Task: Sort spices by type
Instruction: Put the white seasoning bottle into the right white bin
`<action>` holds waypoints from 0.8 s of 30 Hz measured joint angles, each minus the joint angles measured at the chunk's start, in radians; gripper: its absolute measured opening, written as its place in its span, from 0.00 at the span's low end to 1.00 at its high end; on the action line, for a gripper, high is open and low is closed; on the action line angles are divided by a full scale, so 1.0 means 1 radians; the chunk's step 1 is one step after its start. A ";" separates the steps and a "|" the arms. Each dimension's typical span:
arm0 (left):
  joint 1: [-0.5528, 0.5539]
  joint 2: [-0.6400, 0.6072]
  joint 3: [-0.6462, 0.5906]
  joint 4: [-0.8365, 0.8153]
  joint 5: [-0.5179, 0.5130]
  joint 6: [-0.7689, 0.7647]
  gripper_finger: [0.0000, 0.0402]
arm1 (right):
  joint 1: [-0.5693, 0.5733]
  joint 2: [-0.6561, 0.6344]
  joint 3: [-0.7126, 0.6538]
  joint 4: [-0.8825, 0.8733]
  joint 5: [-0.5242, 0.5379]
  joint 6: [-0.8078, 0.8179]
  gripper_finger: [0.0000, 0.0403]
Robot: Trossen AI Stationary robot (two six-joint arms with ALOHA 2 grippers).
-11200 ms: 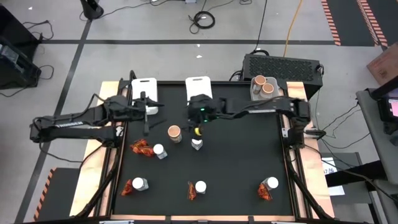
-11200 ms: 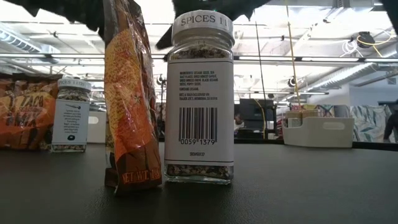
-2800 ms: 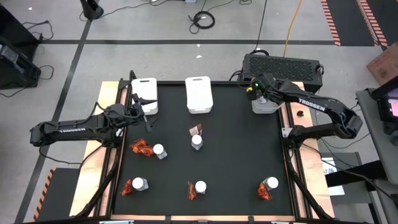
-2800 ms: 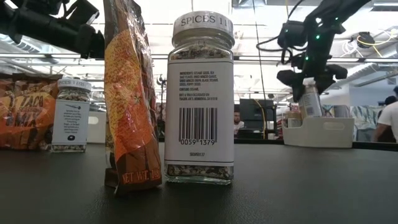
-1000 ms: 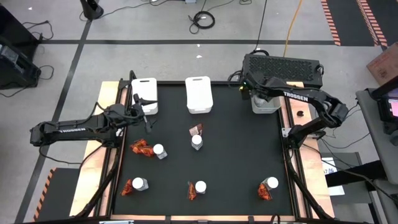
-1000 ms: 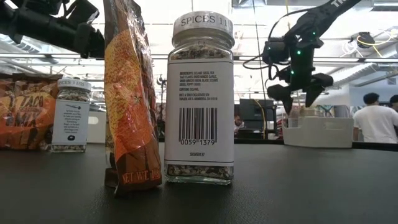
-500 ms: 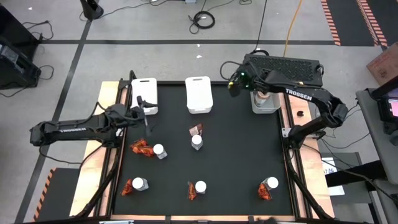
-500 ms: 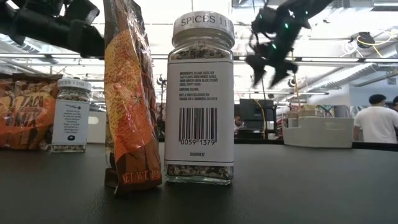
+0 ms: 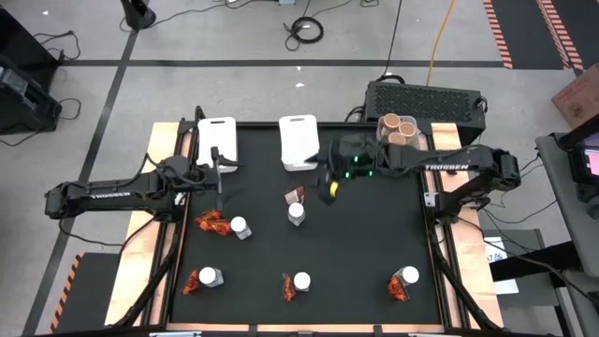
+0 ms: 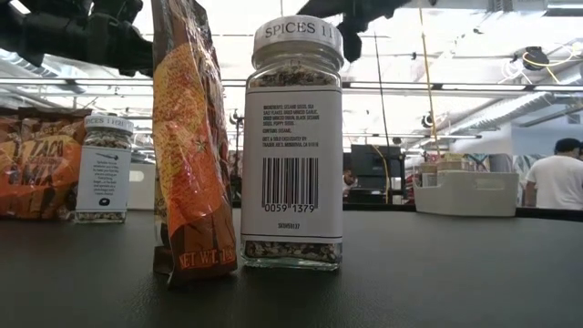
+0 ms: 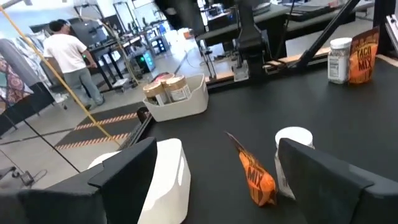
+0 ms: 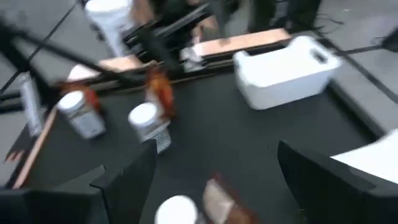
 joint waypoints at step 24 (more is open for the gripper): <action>0.265 -0.074 -0.022 -0.063 0.037 -0.107 0.84 | 0.195 0.209 -0.001 0.066 0.085 -0.035 0.82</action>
